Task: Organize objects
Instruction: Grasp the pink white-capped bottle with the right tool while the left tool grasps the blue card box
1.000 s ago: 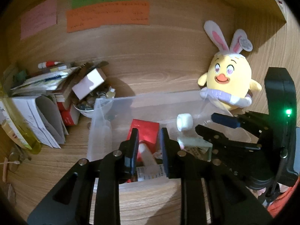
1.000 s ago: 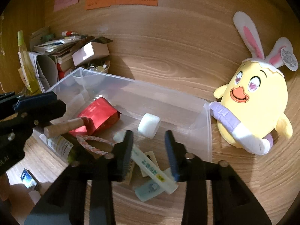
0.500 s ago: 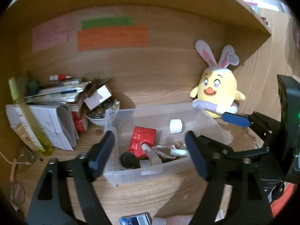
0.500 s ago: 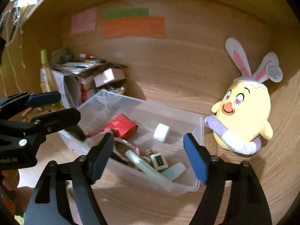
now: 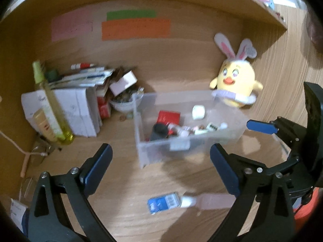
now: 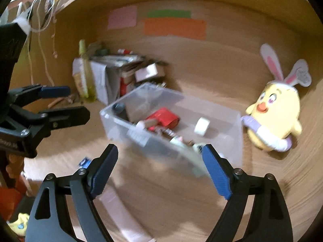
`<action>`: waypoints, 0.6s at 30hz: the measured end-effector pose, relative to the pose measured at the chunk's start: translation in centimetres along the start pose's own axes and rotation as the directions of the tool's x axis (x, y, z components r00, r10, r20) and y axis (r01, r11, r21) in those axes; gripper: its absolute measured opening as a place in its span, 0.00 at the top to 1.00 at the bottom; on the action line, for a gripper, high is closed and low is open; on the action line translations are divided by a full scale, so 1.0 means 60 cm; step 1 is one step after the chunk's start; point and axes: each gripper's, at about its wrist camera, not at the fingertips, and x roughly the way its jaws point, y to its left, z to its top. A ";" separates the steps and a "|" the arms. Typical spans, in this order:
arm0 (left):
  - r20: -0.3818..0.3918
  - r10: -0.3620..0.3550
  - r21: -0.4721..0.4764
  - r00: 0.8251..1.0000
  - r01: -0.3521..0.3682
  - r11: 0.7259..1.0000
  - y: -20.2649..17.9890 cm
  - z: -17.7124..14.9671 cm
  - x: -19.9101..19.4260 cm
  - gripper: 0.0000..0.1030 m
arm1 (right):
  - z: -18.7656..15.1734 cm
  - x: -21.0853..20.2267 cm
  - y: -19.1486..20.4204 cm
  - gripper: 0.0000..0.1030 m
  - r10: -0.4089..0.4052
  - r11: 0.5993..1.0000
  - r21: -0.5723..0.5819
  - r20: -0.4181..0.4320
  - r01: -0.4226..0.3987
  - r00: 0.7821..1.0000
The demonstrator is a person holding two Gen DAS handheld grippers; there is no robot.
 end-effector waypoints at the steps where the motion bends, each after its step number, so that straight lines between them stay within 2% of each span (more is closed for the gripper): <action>1: -0.011 0.010 0.006 1.000 -0.010 1.000 0.002 -0.009 0.001 0.04 | -0.006 0.005 0.006 0.19 0.006 1.000 -0.004 -0.014 -0.006 1.000; 5: -0.050 0.027 0.014 0.998 -0.026 1.000 0.013 -0.038 0.004 0.04 | -0.027 0.028 0.027 0.19 0.054 0.998 -0.017 -0.075 -0.055 0.996; 9: -0.096 0.024 0.015 0.995 -0.023 1.000 0.022 -0.066 0.011 0.04 | -0.049 0.055 0.056 0.19 0.119 0.992 -0.033 -0.150 -0.126 0.981; 15: -0.166 0.027 0.018 0.986 -0.024 1.000 0.038 -0.105 0.025 0.04 | -0.071 0.085 0.091 0.21 0.152 0.983 -0.067 -0.232 -0.172 0.961; 17: -0.193 0.024 0.012 0.981 -0.022 1.000 0.045 -0.116 0.032 0.04 | -0.072 0.090 0.096 0.26 0.155 0.981 -0.076 -0.247 -0.178 0.957; 18: -0.207 0.020 0.007 0.978 -0.019 1.000 0.049 -0.122 0.036 0.04 | -0.072 0.093 0.099 0.33 0.158 0.980 -0.081 -0.256 -0.184 0.954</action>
